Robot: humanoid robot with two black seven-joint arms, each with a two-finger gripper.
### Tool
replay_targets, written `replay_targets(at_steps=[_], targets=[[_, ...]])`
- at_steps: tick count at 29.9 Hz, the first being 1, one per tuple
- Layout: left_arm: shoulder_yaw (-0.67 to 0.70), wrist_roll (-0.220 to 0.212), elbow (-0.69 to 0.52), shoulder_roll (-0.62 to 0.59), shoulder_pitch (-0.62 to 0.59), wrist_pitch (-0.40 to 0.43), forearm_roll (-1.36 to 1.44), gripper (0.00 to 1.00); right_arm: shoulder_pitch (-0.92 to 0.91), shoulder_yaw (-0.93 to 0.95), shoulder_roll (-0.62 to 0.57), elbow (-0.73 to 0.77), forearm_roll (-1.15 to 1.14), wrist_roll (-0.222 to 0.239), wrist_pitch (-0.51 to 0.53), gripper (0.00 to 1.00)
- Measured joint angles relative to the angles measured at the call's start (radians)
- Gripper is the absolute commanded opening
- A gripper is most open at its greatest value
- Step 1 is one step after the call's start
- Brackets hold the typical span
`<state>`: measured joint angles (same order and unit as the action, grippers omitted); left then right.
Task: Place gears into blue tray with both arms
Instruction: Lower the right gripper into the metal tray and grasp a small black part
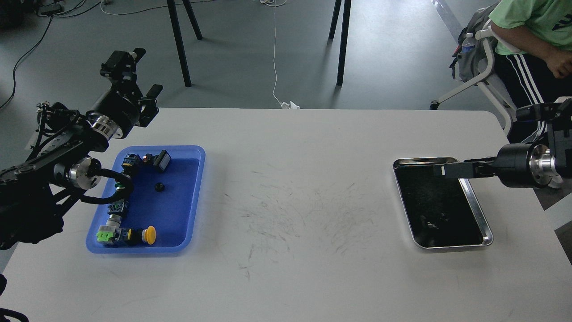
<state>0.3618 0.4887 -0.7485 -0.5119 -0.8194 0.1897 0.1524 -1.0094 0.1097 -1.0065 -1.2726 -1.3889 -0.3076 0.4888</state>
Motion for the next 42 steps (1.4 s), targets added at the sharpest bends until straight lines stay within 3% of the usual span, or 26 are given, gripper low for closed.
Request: replay_targets(at_steps=[7,12,25,31,42], targets=[[0.015,0.000,0.001,0.012,0.003,-0.002,-0.002,0.98,-0.010,-0.010,0.008,-0.003,-0.094,-0.027,0.000,0.96],[0.022,0.000,0.010,0.023,0.005,-0.005,-0.001,0.98,-0.012,-0.037,0.042,0.010,-0.248,-0.073,0.000,0.95],[0.022,0.000,0.040,0.041,0.006,-0.001,-0.001,0.98,-0.013,-0.183,0.133,0.058,-0.371,-0.099,0.000,0.95],[0.021,0.000,0.042,0.042,0.008,0.000,0.000,0.98,-0.014,-0.197,0.150,0.123,-0.408,-0.124,0.000,0.94],[0.022,0.000,0.060,0.047,0.008,0.002,0.000,0.98,-0.014,-0.220,0.215,0.180,-0.439,-0.129,0.000,0.94]])
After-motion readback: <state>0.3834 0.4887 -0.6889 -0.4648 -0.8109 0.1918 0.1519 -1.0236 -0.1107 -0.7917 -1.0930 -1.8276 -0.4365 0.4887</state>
